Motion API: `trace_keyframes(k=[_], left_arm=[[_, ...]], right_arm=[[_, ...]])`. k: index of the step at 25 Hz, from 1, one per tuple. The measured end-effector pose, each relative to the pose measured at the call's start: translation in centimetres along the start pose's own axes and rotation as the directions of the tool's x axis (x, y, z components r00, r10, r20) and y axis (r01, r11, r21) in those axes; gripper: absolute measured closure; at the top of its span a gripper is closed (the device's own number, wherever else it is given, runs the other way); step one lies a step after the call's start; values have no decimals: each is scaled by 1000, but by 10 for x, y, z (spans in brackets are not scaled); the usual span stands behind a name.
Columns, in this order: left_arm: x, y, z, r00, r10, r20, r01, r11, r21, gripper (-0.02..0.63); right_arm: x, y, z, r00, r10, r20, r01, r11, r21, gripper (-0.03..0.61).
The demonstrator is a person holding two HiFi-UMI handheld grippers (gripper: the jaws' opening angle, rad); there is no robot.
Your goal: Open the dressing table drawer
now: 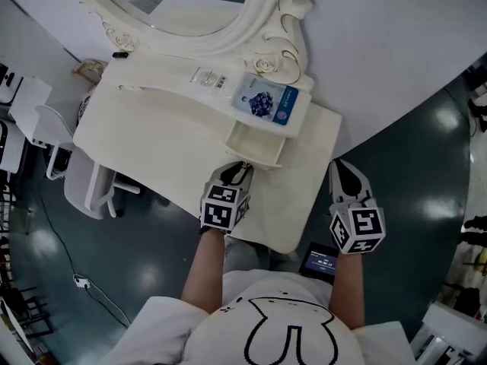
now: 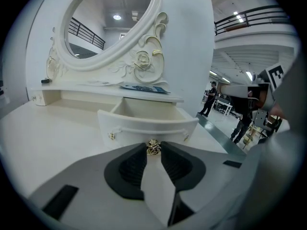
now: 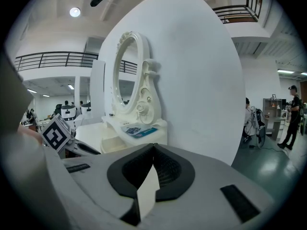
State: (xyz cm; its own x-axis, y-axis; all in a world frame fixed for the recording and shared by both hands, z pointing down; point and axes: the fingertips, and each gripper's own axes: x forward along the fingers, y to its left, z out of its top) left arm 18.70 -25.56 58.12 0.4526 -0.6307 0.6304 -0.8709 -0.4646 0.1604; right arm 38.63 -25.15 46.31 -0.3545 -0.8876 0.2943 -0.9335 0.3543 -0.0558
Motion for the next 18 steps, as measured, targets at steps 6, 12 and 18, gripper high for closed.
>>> trace_keyframes(k=[6,12,18], left_arm=[[3,0,2,1000,-9,16,9,1000,-5,495],[5,0,3,1000,-16,6,16,1000,4,495],[6,-1,3,1000,-17,-9,17,1000,-2,484]], right_arm=[[-4,0,-1,1000,-7,-5,7,1000,-5,565],[-6,-6,4,1000,-26,8,26,1000,-3,565],[-2,-4,15,1000,-17,25,18,1000,-13,565]])
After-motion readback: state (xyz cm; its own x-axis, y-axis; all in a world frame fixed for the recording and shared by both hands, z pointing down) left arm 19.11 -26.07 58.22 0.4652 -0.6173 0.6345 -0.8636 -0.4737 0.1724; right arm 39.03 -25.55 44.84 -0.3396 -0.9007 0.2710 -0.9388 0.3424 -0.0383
